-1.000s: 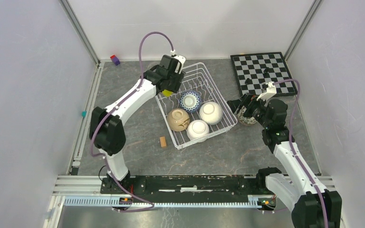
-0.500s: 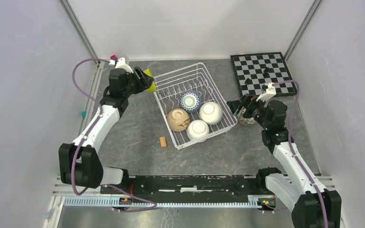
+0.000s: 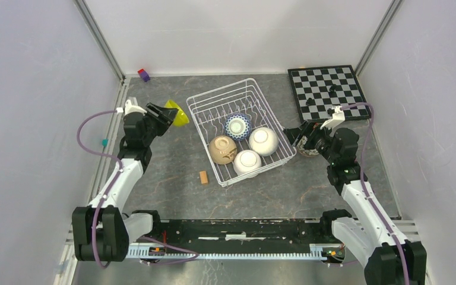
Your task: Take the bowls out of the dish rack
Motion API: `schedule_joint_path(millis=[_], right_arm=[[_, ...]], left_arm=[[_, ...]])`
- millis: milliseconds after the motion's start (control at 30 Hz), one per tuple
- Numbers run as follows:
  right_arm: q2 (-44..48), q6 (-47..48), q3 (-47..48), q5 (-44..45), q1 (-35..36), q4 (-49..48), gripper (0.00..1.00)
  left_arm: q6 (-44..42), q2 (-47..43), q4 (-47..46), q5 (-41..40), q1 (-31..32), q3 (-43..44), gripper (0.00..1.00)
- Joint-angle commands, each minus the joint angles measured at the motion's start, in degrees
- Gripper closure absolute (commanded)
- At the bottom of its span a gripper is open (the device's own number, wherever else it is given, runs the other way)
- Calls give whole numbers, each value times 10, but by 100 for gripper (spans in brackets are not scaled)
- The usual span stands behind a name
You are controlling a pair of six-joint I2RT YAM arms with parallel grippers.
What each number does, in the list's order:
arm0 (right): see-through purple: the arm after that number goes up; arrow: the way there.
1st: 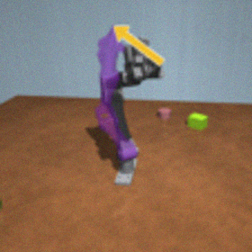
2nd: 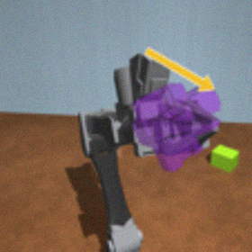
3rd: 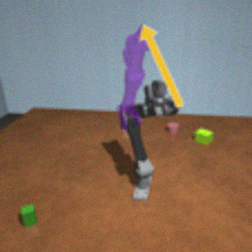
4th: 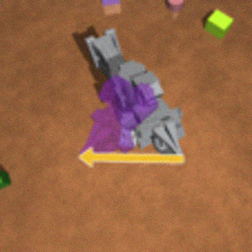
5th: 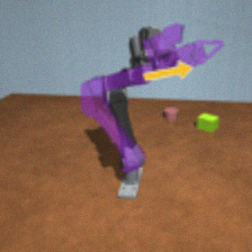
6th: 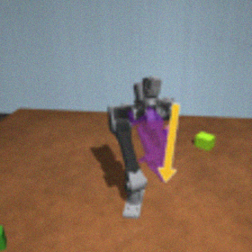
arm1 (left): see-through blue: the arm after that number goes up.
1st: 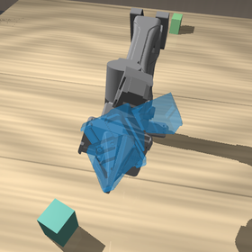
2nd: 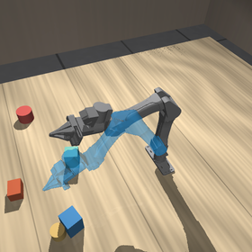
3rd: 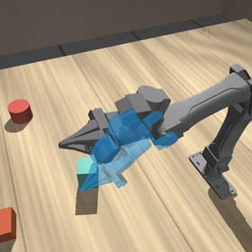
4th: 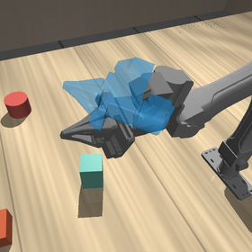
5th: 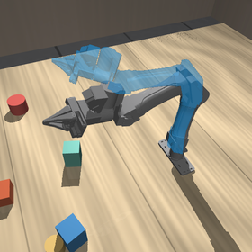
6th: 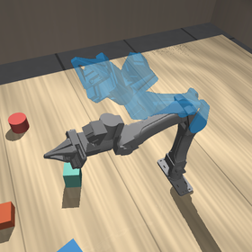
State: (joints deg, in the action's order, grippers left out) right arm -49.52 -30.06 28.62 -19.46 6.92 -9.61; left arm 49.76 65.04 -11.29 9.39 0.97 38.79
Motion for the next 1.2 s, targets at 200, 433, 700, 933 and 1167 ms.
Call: schedule_joint_path(millis=[200,433,700,933,1167], right_arm=[[20,24,-1,10,3,4,2],[11,24,2,5,3,0,2],[1,21,2,1,2,-5,2],[2,24,2,2,3,-3,2],[4,25,3,2,2,0,2]], left_arm=[[89,-103,-16,-139,-7,-103,65],[93,-75,-32,-126,-7,-136,65],[115,5,-113,-76,-7,-162,65],[130,33,-94,-92,-7,-165,48],[108,7,-39,-120,-7,-162,0]])
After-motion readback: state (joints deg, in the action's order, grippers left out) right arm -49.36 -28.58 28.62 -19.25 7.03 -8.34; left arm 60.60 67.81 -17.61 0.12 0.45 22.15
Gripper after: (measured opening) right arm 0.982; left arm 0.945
